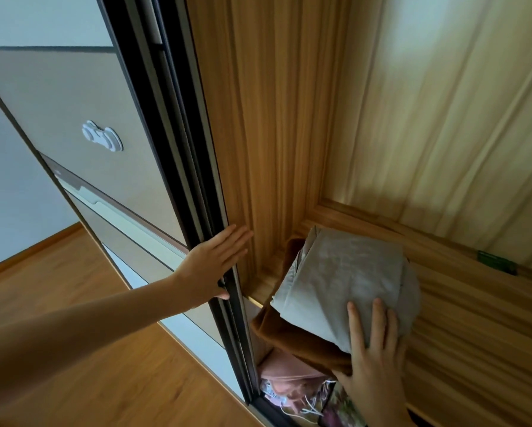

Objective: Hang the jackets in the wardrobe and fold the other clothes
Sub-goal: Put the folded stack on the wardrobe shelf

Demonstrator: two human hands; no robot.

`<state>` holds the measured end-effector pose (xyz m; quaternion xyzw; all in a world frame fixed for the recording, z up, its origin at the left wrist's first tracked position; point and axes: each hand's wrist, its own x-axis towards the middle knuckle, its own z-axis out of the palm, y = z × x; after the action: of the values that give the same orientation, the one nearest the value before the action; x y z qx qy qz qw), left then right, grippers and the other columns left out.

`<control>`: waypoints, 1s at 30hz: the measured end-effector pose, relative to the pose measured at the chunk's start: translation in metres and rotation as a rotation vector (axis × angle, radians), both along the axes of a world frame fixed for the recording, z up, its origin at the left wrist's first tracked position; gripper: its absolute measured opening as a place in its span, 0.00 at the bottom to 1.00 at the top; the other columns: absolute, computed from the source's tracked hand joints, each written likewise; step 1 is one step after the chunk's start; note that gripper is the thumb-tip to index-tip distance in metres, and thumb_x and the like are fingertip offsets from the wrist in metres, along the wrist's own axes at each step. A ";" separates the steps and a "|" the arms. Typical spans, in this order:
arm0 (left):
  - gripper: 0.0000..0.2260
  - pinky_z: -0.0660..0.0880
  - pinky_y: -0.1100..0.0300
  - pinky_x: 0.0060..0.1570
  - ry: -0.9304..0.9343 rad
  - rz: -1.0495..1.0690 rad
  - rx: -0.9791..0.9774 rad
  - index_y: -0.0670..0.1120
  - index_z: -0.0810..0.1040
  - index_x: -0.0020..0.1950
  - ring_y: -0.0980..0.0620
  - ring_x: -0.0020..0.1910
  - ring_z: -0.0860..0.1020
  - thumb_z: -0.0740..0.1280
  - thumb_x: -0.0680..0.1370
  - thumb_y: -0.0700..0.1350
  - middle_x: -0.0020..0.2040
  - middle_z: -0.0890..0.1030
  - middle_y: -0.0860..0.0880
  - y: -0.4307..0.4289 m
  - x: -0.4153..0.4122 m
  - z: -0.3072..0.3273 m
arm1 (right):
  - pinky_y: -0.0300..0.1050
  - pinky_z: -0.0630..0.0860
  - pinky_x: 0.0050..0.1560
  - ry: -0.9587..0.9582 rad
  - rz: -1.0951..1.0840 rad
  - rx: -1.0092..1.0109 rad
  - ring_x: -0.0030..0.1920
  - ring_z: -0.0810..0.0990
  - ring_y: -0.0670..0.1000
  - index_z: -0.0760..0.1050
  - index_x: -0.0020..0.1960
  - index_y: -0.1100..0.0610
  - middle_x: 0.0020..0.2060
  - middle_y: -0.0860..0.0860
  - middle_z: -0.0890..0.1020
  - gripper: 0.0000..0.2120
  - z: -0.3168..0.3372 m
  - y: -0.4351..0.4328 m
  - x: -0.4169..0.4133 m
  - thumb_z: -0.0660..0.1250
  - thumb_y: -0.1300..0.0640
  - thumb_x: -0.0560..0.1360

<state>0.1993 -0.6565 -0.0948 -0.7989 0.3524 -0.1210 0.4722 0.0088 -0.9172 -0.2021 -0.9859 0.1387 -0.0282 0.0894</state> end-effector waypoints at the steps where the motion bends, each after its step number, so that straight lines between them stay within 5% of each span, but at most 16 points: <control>1: 0.45 0.25 0.41 0.70 0.002 -0.009 -0.009 0.45 0.34 0.80 0.37 0.76 0.28 0.47 0.77 0.73 0.78 0.29 0.39 0.001 0.001 -0.001 | 0.78 0.67 0.59 -0.008 -0.003 -0.007 0.70 0.64 0.74 0.65 0.77 0.55 0.74 0.67 0.63 0.70 0.001 0.005 0.007 0.85 0.41 0.37; 15: 0.44 0.33 0.41 0.76 -0.017 -0.002 0.000 0.39 0.37 0.80 0.36 0.79 0.36 0.46 0.79 0.71 0.80 0.37 0.35 -0.011 0.011 -0.023 | 0.79 0.64 0.61 -0.072 -0.093 -0.105 0.72 0.58 0.73 0.62 0.78 0.54 0.76 0.68 0.58 0.63 -0.007 0.026 0.117 0.85 0.47 0.47; 20: 0.43 0.37 0.39 0.78 0.199 0.107 -0.350 0.43 0.36 0.81 0.36 0.80 0.37 0.47 0.79 0.71 0.81 0.37 0.37 -0.056 0.029 -0.044 | 0.77 0.63 0.61 -0.055 -0.148 -0.160 0.74 0.55 0.72 0.60 0.79 0.54 0.76 0.67 0.56 0.65 -0.012 0.018 0.141 0.85 0.43 0.47; 24: 0.52 0.43 0.44 0.79 0.563 -0.026 -0.618 0.50 0.31 0.80 0.42 0.81 0.37 0.65 0.75 0.68 0.80 0.31 0.41 -0.088 0.066 -0.059 | 0.77 0.62 0.62 -0.045 -0.179 -0.187 0.75 0.54 0.72 0.58 0.79 0.53 0.77 0.66 0.55 0.66 -0.014 0.005 0.156 0.85 0.43 0.47; 27: 0.59 0.47 0.45 0.79 0.506 -0.055 -0.624 0.52 0.27 0.78 0.41 0.81 0.39 0.73 0.71 0.65 0.79 0.29 0.41 -0.112 0.091 -0.075 | 0.76 0.64 0.62 -0.041 -0.207 -0.189 0.75 0.53 0.71 0.56 0.80 0.52 0.77 0.65 0.54 0.67 -0.012 -0.008 0.172 0.84 0.42 0.48; 30: 0.50 0.50 0.48 0.79 0.474 -0.020 -0.664 0.53 0.29 0.79 0.41 0.81 0.42 0.69 0.77 0.57 0.78 0.29 0.41 -0.135 0.108 -0.089 | 0.75 0.65 0.63 -0.021 -0.226 -0.198 0.76 0.51 0.70 0.51 0.80 0.50 0.78 0.64 0.52 0.67 -0.013 -0.024 0.189 0.84 0.40 0.50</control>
<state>0.3076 -0.7918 -0.1839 -0.9102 0.4011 -0.0453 0.0931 0.1982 -0.9409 -0.2146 -0.9677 0.2442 -0.0621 -0.0107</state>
